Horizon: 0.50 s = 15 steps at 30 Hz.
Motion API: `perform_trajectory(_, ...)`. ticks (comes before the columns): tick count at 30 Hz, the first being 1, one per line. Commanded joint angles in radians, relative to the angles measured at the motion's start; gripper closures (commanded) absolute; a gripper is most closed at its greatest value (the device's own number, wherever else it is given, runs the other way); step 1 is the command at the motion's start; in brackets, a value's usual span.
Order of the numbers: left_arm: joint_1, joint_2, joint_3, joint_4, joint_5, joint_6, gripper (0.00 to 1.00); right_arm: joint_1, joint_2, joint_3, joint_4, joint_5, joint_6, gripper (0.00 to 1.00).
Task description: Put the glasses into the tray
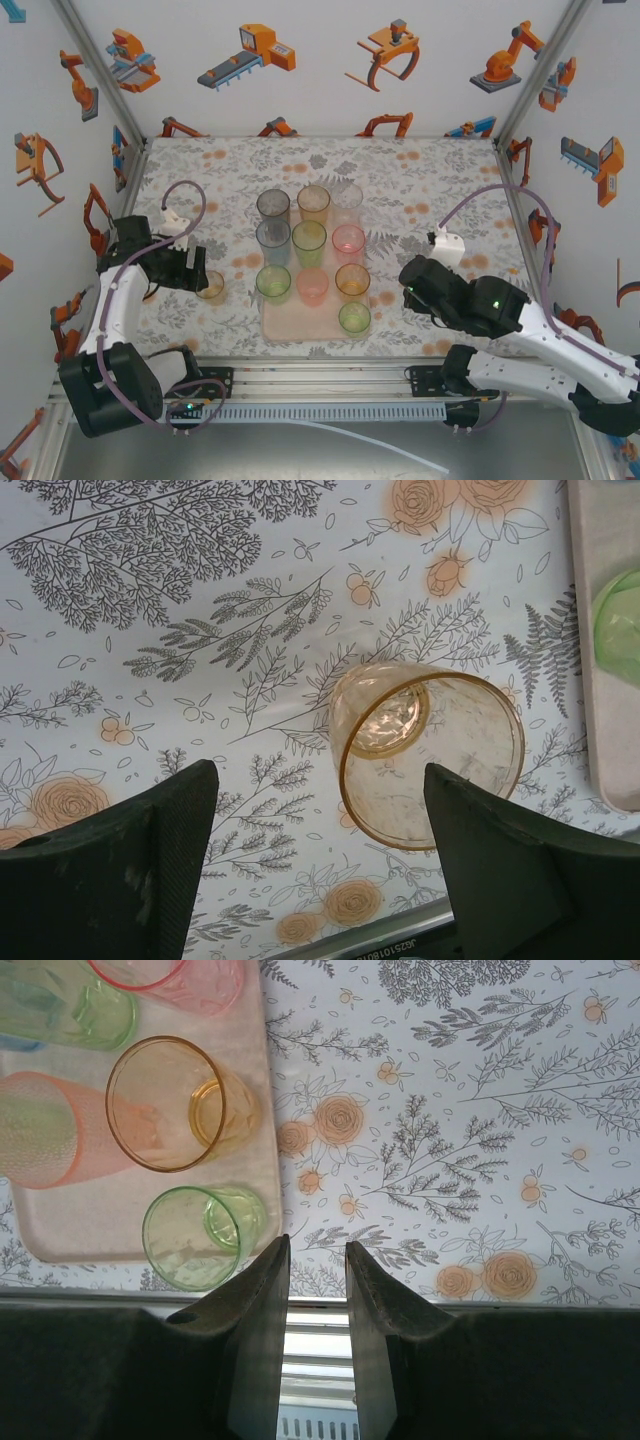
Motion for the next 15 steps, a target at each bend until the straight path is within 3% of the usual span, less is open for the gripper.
perform_trajectory(1, 0.006, 0.015, -0.007, 0.011, -0.013, 0.047, 0.24, -0.006, -0.002, -0.015, 0.02, 0.015, 0.022, 0.69)
perform_trajectory(15, 0.004, 0.06, 0.006, 0.01, 0.025, 0.114, 0.32, -0.01, 0.007, -0.027, 0.042, 0.002, 0.024, 0.69)
